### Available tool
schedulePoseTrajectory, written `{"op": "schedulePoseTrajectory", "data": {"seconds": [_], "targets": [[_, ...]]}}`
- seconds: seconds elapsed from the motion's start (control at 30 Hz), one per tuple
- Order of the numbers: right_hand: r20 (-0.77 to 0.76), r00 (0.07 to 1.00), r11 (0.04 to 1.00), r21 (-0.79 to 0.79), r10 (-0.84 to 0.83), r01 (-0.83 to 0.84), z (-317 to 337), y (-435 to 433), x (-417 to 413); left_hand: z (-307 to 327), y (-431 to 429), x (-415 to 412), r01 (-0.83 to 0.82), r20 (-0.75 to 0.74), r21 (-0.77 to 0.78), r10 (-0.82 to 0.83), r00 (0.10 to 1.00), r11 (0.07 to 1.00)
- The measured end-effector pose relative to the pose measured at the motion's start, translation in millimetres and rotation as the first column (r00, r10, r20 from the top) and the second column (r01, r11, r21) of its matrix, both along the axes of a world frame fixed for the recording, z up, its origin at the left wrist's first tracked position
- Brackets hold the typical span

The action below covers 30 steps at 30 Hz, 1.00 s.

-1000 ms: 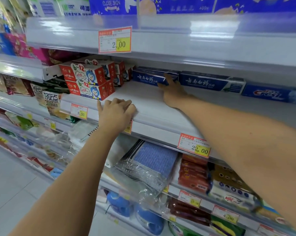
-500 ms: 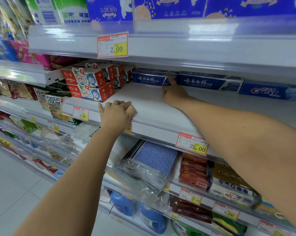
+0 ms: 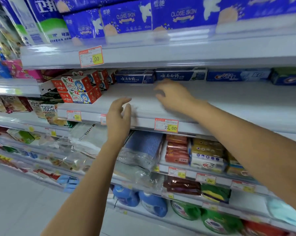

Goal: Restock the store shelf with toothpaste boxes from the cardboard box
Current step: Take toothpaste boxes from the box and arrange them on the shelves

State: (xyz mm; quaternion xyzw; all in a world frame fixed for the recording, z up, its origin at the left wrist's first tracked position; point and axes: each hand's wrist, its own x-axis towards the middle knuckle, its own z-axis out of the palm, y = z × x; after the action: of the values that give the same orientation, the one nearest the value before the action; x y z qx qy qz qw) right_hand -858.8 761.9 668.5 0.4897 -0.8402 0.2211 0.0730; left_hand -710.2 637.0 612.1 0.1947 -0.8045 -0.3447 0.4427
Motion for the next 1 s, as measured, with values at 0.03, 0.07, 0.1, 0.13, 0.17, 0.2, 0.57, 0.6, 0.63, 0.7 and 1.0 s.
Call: {"op": "schedulePoseTrajectory", "data": {"seconds": [0.03, 0.07, 0.1, 0.13, 0.17, 0.2, 0.57, 0.6, 0.63, 0.7, 1.0], "targets": [[-0.024, 1.0, 0.997, -0.081, 0.004, -0.006, -0.2, 25.9, 13.2, -1.2, 24.4, 2.7, 0.05, -0.059, 0.005, -0.05, 0.997, 0.999], [-0.046, 0.999, 0.989, -0.15, -0.001, -0.006, -2.0, 52.8, 25.6, -3.2, 49.8, 5.1, 0.1, -0.085, 0.011, -0.099, 0.991, 0.995], [-0.071, 0.997, 0.981, -0.195, -0.019, 0.005, -4.4, 80.5, 37.6, -7.2, 74.7, 7.7, 0.152, -0.077, 0.013, -0.15, 0.986, 0.988], [-0.086, 0.995, 0.976, -0.214, -0.047, 0.028, -6.9, 110.6, 48.8, -12.1, 100.5, 9.4, 0.2, -0.049, 0.01, -0.199, 0.979, 0.98], [-0.076, 0.994, 0.976, -0.209, -0.08, 0.063, -10.3, 140.3, 57.8, -17.8, 126.0, 11.0, 0.246, -0.013, 0.007, -0.246, 0.969, 0.969], [-0.048, 0.992, 0.979, -0.175, -0.119, 0.109, -15.5, 169.5, 64.5, -24.9, 150.9, 12.2, 0.298, 0.017, 0.027, -0.298, 0.954, 0.954], [0.275, 0.65, 0.681, 0.509, -0.708, 0.527, -162.7, 542.1, 113.5, -127.6, 448.0, 9.4, 0.653, 0.403, 0.375, -0.75, 0.524, 0.658], [0.295, 0.596, 0.647, 0.526, -0.747, 0.551, -172.9, 573.9, 121.9, -134.7, 473.6, 11.9, 0.667, 0.431, 0.385, -0.763, 0.481, 0.638], [0.323, 0.538, 0.619, 0.54, -0.778, 0.57, -184.5, 604.8, 129.3, -141.8, 497.3, 14.3, 0.682, 0.464, 0.376, -0.764, 0.448, 0.628], [0.378, 0.443, 0.582, 0.557, -0.813, 0.592, -205.6, 659.4, 143.5, -153.7, 540.4, 18.7, 0.712, 0.513, 0.357, -0.764, 0.392, 0.605], [0.45, 0.286, 0.513, 0.542, -0.846, 0.666, -277.7, 765.4, 154.8, -214.7, 644.1, -12.6, 0.72, 0.633, 0.412, -0.744, 0.214, 0.558]]}}
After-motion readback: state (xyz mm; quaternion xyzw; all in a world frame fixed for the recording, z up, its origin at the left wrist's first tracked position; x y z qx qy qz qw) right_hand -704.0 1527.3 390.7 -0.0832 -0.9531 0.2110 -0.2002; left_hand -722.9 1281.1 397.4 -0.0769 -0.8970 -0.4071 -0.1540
